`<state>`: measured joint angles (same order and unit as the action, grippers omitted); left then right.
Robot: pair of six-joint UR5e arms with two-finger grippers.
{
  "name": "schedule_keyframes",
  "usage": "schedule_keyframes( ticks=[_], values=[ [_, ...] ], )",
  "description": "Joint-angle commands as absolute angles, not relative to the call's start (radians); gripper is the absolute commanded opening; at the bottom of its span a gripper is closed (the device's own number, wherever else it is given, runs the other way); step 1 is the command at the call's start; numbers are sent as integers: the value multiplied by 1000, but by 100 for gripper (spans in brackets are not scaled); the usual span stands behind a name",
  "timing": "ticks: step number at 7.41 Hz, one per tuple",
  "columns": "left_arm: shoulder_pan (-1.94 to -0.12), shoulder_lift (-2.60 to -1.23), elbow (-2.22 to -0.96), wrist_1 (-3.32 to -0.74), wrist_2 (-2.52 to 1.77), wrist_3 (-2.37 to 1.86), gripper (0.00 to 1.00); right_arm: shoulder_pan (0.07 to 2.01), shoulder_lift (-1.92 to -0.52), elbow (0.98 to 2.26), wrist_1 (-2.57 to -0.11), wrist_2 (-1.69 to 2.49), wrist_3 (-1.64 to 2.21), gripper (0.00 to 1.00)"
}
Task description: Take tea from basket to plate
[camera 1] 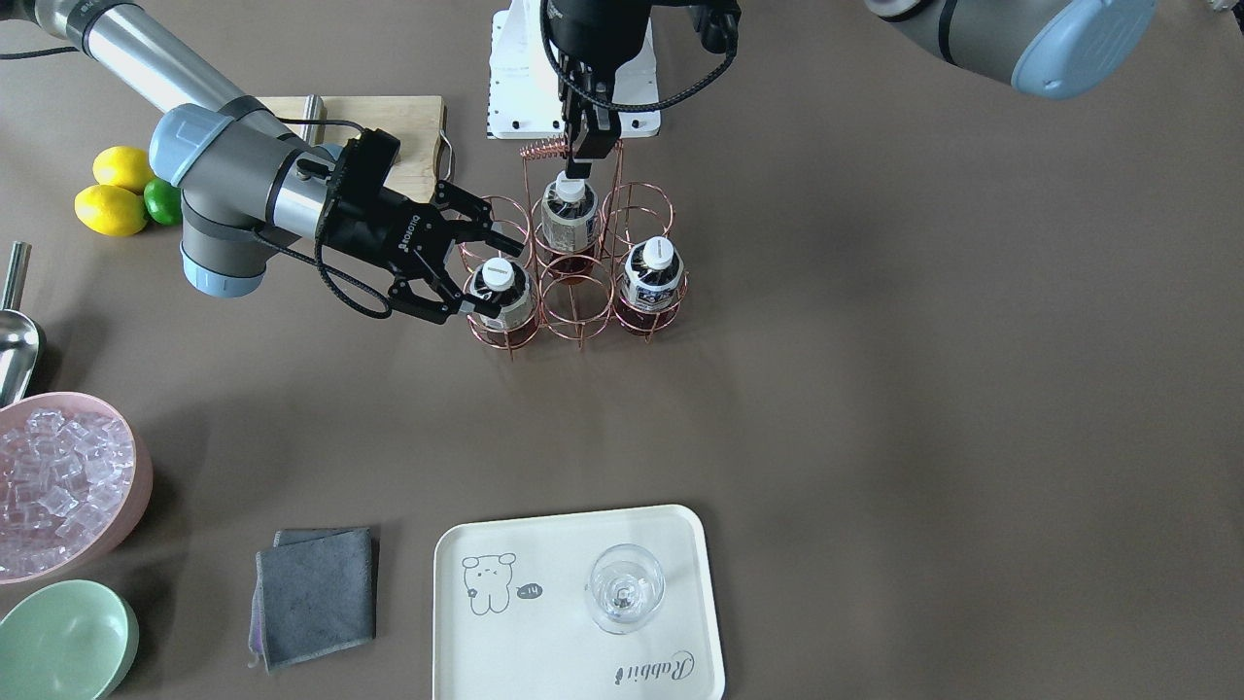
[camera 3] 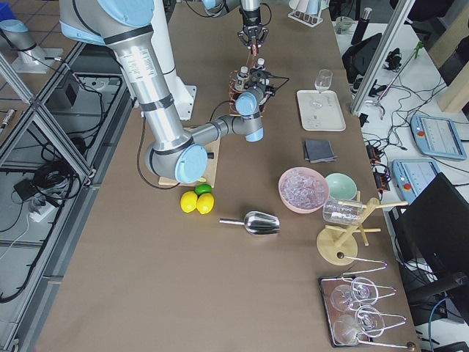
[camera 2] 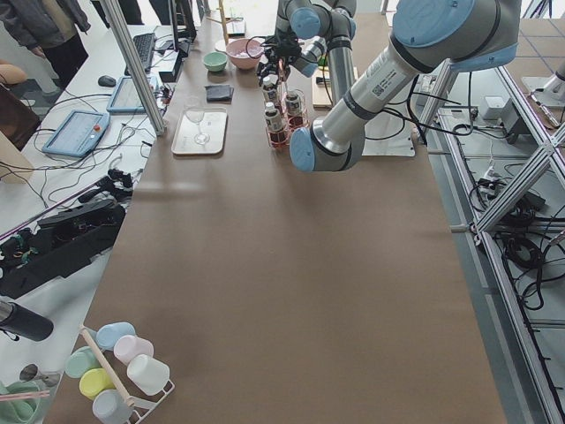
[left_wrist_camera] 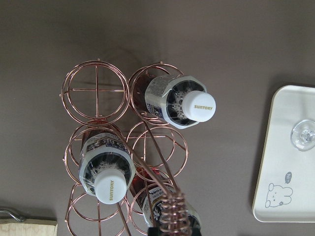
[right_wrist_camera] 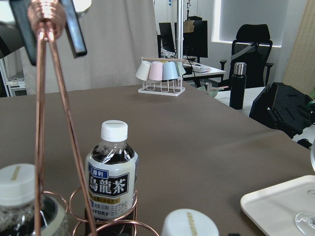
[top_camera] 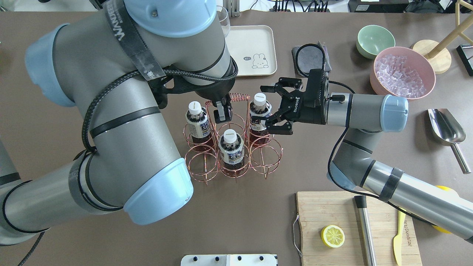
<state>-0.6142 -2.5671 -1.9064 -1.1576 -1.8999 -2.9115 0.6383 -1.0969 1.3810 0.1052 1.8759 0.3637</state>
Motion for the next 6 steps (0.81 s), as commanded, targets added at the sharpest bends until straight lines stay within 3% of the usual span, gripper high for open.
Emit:
schedule_keyframes(
  ticks=[1, 3, 6],
  values=[
    [-617, -2569, -1910, -1157, -1901, -2911, 0, 650, -1100, 1397, 89, 1885, 396, 16],
    [-617, -2569, -1908, -1152, -1902, -2911, 0, 655, -1111, 1417, 74, 1890, 405, 3],
    [-617, -2569, -1919, -1144, -1902, -2911, 0, 676, -1112, 1459, 26, 1945, 495, 0]
  ],
)
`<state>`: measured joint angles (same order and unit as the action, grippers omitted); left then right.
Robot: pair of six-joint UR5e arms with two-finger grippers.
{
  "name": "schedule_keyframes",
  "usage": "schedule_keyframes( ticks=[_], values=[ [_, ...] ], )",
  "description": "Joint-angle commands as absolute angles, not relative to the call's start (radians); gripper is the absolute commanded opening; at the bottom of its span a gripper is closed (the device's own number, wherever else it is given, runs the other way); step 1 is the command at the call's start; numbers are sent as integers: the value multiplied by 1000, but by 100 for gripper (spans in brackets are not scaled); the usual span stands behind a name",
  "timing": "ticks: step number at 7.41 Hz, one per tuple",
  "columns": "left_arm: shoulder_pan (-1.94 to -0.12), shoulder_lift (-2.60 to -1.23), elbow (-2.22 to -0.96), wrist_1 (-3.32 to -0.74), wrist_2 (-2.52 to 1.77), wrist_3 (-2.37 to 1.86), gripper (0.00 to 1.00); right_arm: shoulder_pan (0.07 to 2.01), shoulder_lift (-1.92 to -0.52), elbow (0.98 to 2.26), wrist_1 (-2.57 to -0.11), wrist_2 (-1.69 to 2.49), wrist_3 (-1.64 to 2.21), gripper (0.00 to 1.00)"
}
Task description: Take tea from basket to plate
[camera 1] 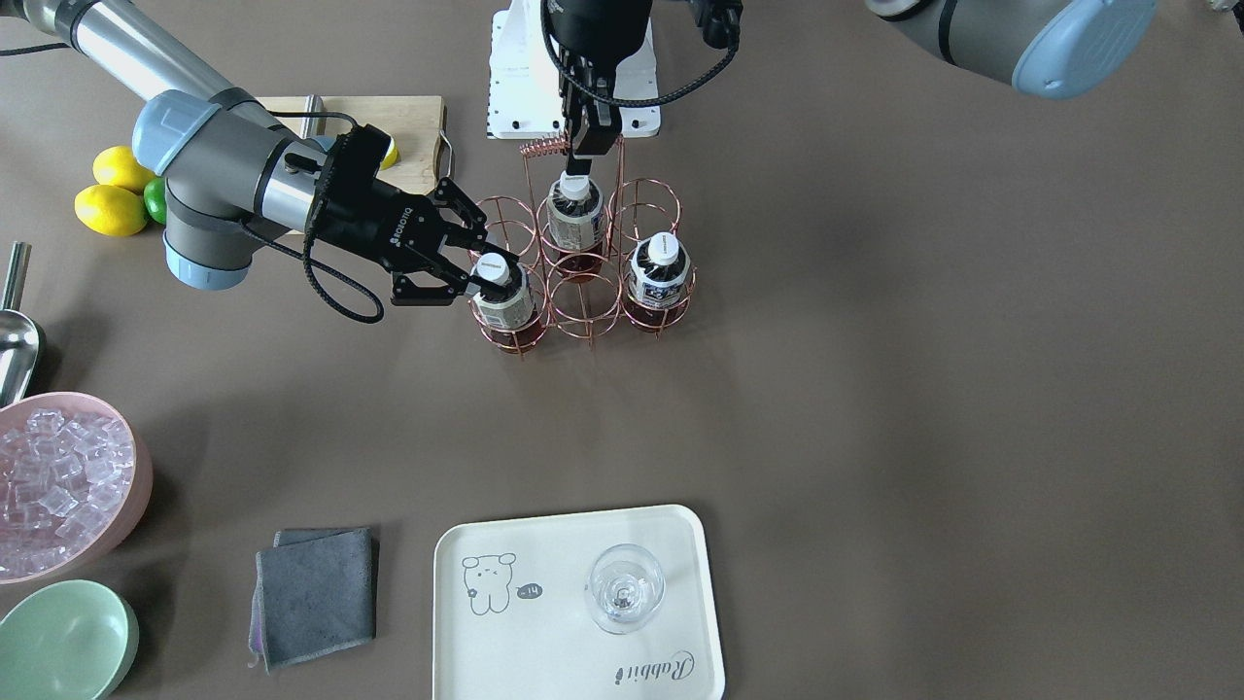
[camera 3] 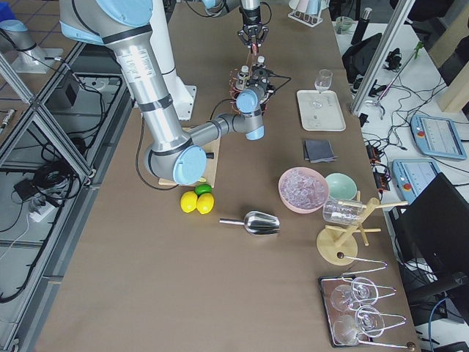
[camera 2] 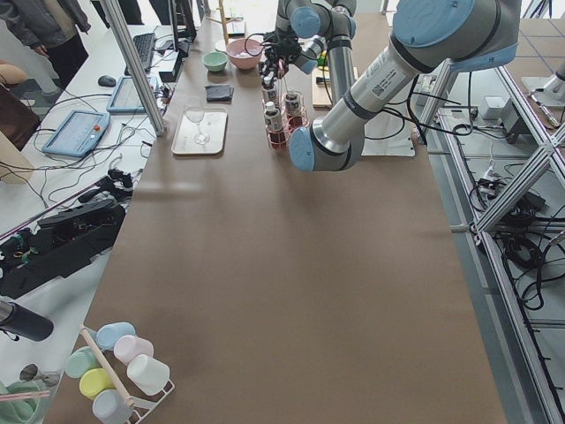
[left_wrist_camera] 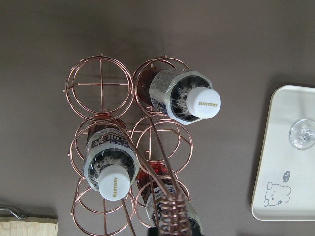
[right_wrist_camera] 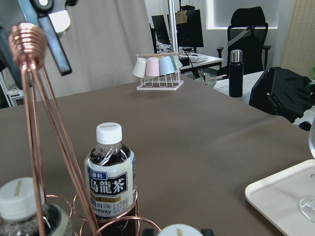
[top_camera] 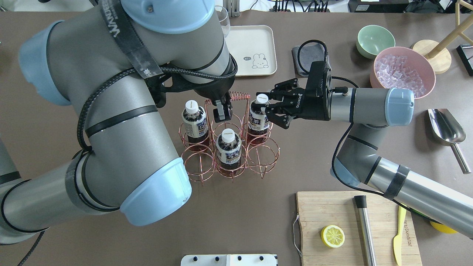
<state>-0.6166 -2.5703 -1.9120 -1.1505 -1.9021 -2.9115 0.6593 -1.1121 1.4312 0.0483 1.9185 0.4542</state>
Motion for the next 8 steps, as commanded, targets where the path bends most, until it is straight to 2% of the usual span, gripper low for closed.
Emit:
schedule_keyframes(
  ticks=[1, 4, 8],
  values=[
    [-615, -2571, -1917, -1144, -1902, -2911, 0, 699, -1114, 1500, -13, 1966, 500, 0],
    [-614, -2572, -1911, -1146, -1902, -2916, 0, 761, -1109, 1629, -159, 2020, 531, 0],
    [-614, -2572, -1908, -1146, -1902, -2916, 0, 957, -1042, 1675, -291, 2097, 580, 0]
  ],
)
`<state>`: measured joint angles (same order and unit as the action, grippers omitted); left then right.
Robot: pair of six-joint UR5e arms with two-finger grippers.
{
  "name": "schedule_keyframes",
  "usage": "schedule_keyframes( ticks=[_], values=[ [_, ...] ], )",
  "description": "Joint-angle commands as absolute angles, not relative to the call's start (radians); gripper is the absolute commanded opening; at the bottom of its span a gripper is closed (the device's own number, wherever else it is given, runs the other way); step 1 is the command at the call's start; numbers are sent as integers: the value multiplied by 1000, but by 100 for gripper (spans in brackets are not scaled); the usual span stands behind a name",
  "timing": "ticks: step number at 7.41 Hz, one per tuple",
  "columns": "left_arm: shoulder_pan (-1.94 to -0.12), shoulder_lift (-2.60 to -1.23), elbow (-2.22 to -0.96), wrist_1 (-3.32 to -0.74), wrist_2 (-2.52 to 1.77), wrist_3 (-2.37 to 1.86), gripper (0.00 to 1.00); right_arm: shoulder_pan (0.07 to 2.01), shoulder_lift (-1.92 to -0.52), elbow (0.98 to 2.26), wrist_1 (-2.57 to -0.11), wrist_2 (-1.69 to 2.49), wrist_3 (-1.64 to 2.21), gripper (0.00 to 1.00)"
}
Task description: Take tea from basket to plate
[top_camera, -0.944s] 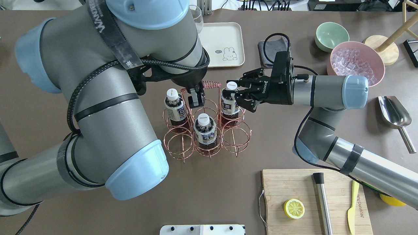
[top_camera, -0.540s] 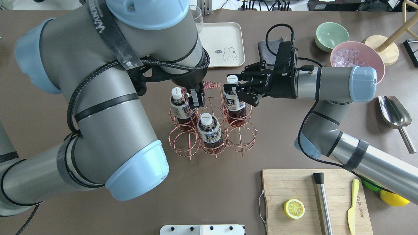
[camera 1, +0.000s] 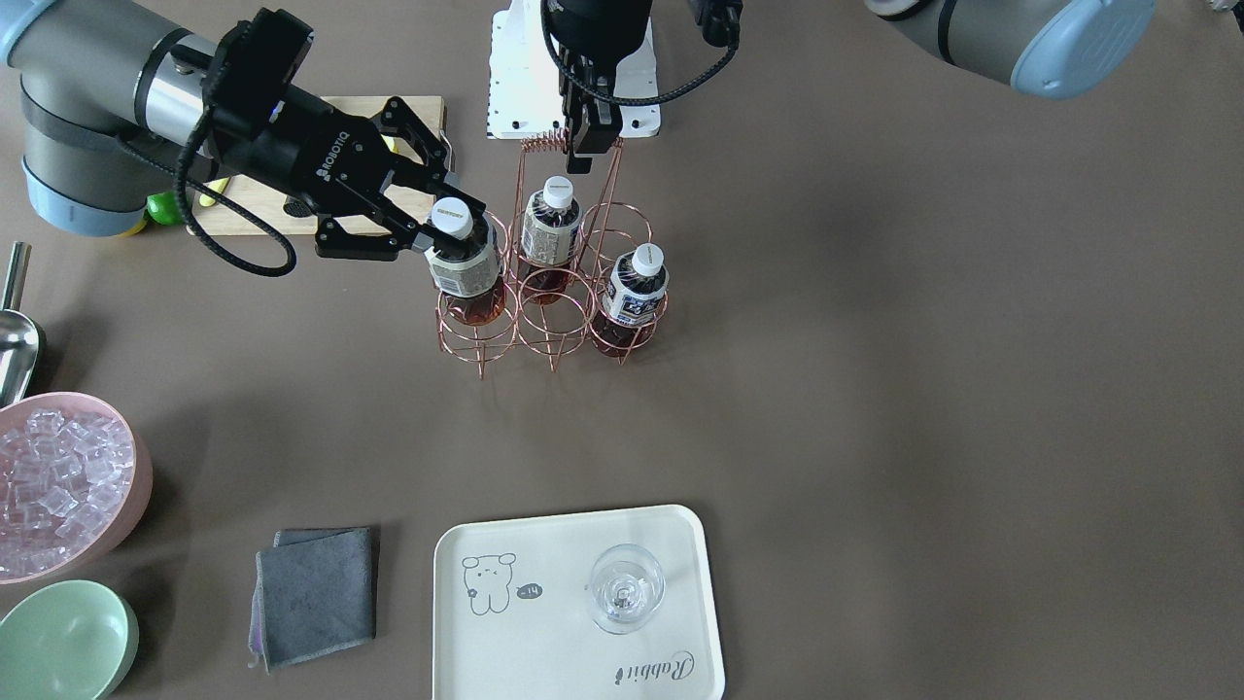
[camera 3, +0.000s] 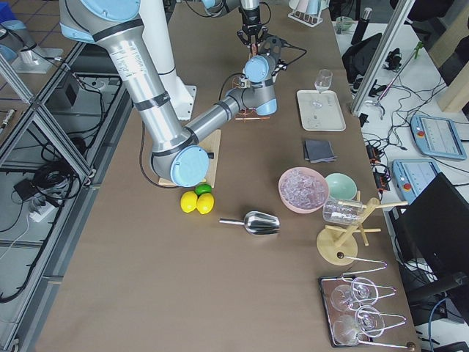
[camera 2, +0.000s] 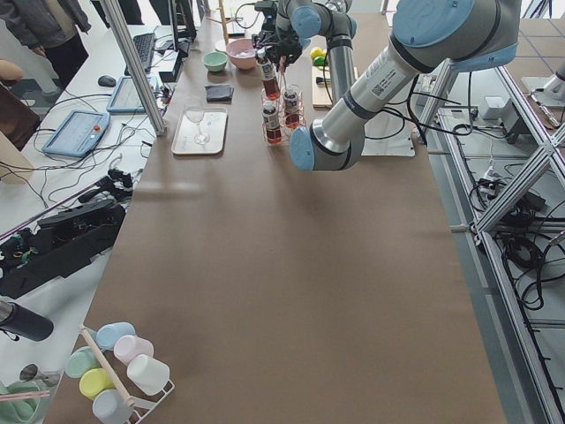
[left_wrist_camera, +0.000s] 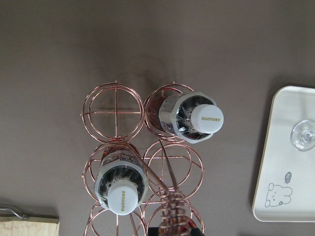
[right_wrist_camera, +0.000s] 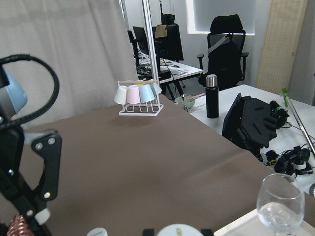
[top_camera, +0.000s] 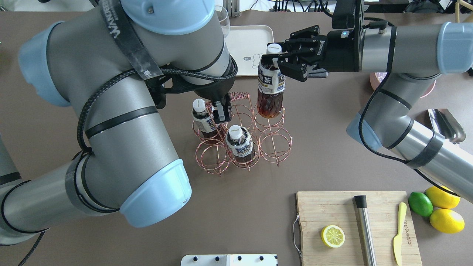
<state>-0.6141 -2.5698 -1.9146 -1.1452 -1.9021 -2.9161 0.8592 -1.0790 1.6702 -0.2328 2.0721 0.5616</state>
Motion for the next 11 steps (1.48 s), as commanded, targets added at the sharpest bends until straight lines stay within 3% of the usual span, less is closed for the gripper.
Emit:
schedule_keyframes(
  ticks=[1, 4, 6, 11],
  values=[
    [-612, -2572, -1907, -1146, -1901, -2918, 0, 1006, -1022, 1652, -325, 2086, 575, 0],
    [-617, -2566, -1937, -1126, -1902, -2918, 0, 1054, -921, 1427, -284, 1938, 500, 0],
    [-620, -2592, -1913, -1123, -1902, -2918, 0, 1020, -833, 1188, -120, 1797, 497, 0],
    [-627, -2606, -1940, -1028, -1902, -2902, 0, 855, -764, 924, 75, 1560, 497, 0]
  ],
)
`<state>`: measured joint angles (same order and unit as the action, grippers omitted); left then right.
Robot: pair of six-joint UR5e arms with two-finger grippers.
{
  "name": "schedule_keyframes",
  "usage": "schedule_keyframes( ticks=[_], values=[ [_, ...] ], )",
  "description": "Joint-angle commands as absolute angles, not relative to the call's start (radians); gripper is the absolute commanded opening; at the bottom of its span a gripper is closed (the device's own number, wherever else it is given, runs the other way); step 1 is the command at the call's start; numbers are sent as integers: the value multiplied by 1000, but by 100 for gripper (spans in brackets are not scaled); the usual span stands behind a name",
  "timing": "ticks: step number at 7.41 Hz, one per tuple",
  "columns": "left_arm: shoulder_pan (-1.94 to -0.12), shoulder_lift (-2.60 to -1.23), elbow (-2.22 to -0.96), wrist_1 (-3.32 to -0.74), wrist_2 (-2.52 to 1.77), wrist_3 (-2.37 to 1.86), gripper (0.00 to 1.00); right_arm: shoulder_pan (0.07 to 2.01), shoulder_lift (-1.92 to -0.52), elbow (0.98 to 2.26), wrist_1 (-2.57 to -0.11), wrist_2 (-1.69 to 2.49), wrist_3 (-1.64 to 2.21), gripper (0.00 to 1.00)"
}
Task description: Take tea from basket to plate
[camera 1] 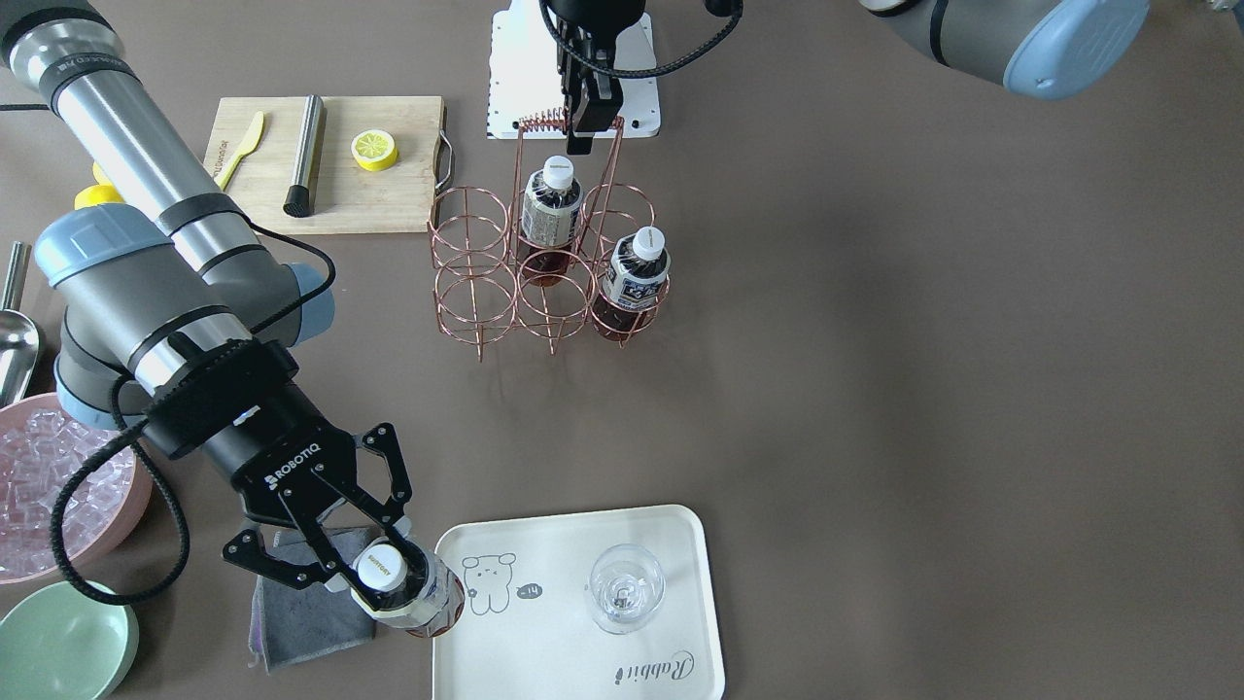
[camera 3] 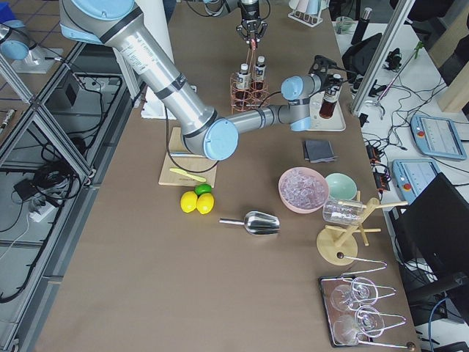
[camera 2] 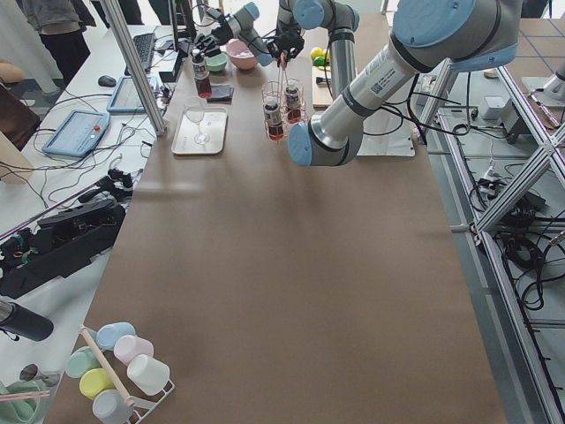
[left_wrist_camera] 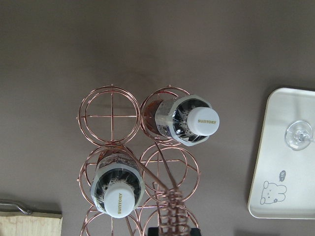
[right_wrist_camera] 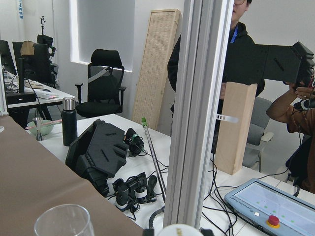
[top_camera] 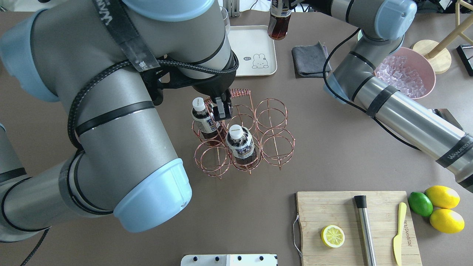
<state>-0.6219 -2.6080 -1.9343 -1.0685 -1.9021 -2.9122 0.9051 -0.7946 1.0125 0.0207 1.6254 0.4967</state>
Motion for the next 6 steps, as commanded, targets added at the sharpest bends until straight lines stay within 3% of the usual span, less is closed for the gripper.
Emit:
schedule_keyframes(
  ticks=[1, 6],
  values=[
    [-653, -2597, -1962, -1016, -1904, -2893, 0, 835, -744, 884, 99, 1534, 497, 0],
    [-854, -2476, -2045, -911, -1991, -2606, 0, 762, -732, 796, 214, 1384, 495, 0]
  ],
)
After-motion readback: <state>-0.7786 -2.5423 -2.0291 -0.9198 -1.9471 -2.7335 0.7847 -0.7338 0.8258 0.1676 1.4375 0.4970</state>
